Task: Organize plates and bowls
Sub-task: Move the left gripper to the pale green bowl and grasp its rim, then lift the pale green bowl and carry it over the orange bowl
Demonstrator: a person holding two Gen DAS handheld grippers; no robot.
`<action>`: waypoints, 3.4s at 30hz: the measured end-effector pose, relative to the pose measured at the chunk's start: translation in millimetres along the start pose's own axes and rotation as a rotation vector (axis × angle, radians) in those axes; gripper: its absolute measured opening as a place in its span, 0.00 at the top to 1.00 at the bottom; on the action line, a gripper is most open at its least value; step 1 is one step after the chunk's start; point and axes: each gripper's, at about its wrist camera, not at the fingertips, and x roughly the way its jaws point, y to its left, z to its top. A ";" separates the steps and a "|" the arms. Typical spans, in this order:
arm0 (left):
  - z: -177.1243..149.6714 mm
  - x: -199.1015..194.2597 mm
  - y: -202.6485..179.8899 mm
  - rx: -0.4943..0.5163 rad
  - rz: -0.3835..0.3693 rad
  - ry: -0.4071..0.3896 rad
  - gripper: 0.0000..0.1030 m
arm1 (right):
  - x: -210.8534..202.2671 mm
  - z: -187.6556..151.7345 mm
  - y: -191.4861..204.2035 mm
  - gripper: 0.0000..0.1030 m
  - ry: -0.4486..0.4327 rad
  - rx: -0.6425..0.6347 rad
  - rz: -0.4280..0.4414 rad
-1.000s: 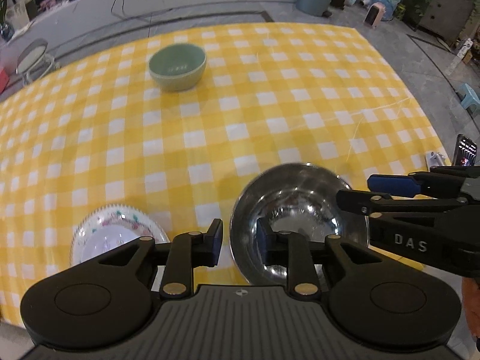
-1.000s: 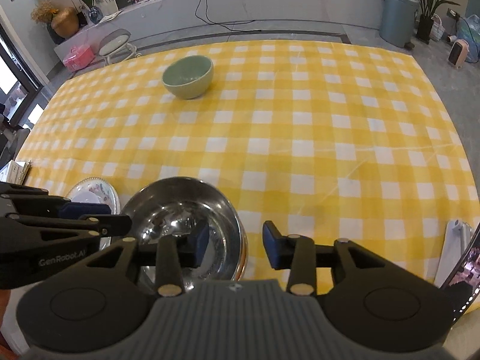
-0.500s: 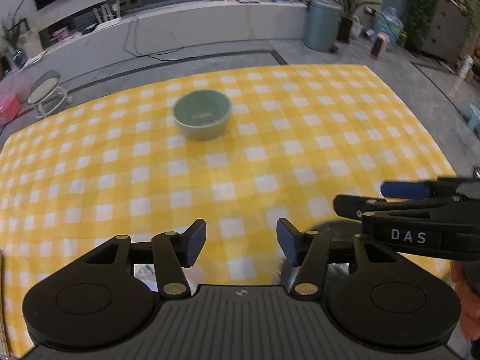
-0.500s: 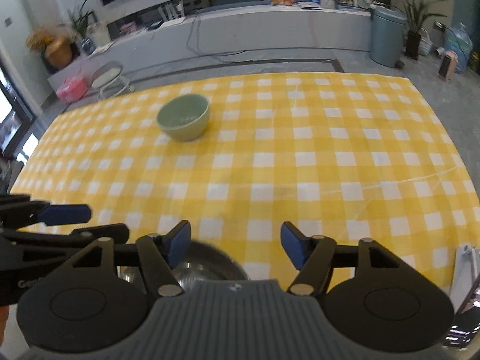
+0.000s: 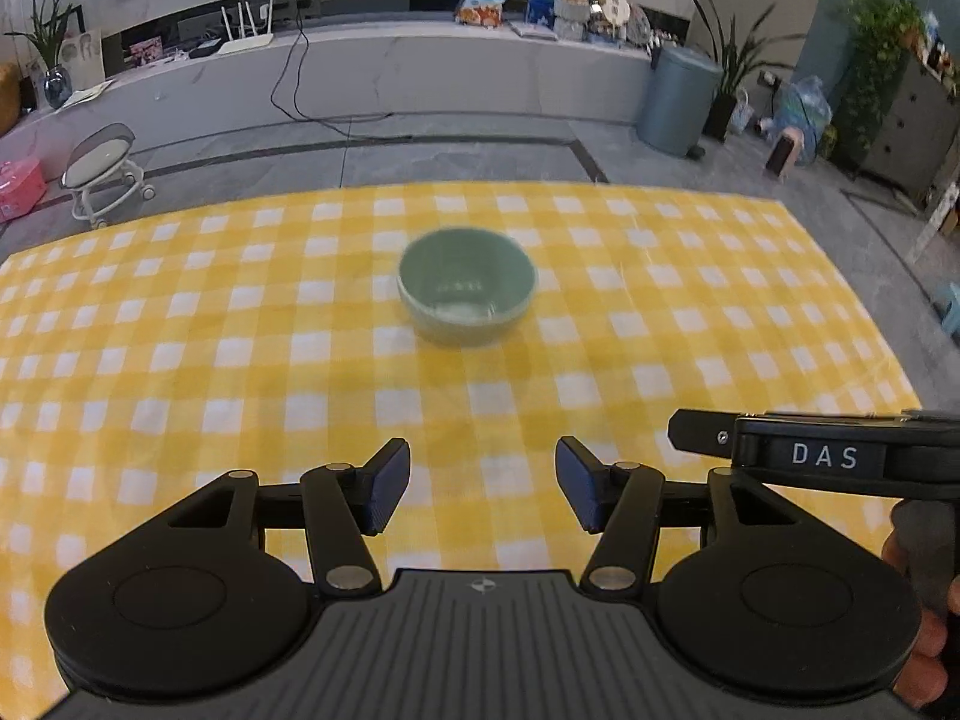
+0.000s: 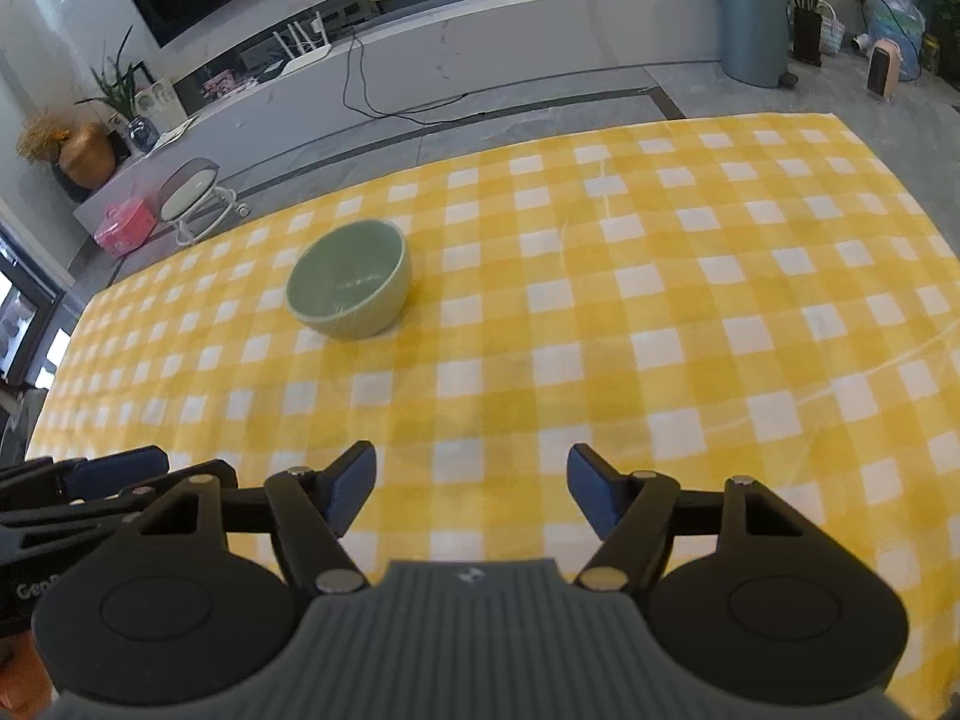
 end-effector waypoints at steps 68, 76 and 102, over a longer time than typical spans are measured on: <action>51.8 43.0 50.6 -0.236 0.027 0.061 0.92 | 72.5 55.7 40.2 0.94 0.165 0.227 0.113; 27.0 -16.1 28.1 -0.196 0.021 0.059 0.92 | -5.2 17.6 30.8 0.94 0.131 0.223 0.163; -61.5 -60.2 -50.2 -0.099 -0.098 0.205 0.91 | -116.0 -80.8 -54.6 0.94 0.173 0.206 0.145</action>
